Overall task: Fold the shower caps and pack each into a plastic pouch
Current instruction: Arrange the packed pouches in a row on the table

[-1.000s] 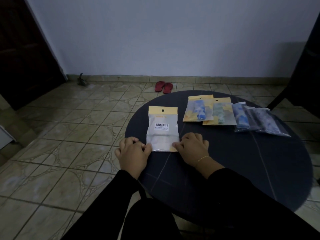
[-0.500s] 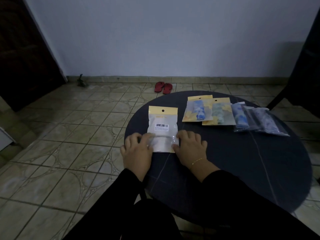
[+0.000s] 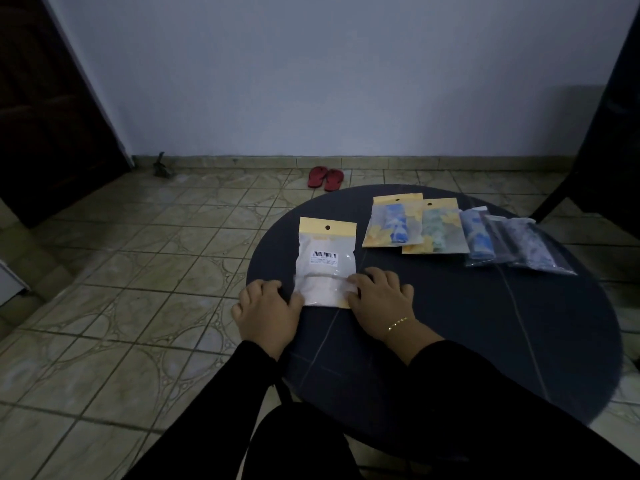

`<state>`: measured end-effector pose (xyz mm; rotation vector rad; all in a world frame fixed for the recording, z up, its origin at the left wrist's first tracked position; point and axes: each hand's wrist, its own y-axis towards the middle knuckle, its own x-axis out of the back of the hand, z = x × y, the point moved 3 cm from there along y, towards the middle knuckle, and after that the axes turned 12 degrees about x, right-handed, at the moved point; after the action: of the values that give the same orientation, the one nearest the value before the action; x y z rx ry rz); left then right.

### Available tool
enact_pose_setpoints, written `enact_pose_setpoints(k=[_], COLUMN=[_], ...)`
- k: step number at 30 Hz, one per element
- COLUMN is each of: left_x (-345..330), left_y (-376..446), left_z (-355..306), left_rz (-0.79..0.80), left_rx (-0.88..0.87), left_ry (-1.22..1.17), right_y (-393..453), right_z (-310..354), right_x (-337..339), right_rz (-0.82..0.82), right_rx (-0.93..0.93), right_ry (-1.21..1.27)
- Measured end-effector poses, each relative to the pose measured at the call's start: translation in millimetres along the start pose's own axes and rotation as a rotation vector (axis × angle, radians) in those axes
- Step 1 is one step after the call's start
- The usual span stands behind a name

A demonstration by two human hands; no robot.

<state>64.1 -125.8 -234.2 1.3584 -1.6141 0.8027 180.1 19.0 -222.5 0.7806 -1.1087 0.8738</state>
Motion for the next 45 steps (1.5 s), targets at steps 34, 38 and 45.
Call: enact_pose_setpoints(k=[34, 38, 45], left_x=[-64.8, -53.6, -65.8], left_y=[40.9, 39.3, 48.4], left_z=[-165.0, -175.5, -214.9], left_rz=[-0.098, -0.168, 0.145], left_rx=[-0.460, -0.402, -0.403], left_ry=[-0.152, -0.219, 0.129], right_y=[43.8, 38.4, 38.0], right_z=[-90.8, -113.9, -181.5], right_x=[41.7, 58.8, 82.1], right_rz=[-0.391, -0.434, -0.247], right_rx=[0.010, -0.105, -0.485], right_ry=[-0.150, -0.129, -0.100])
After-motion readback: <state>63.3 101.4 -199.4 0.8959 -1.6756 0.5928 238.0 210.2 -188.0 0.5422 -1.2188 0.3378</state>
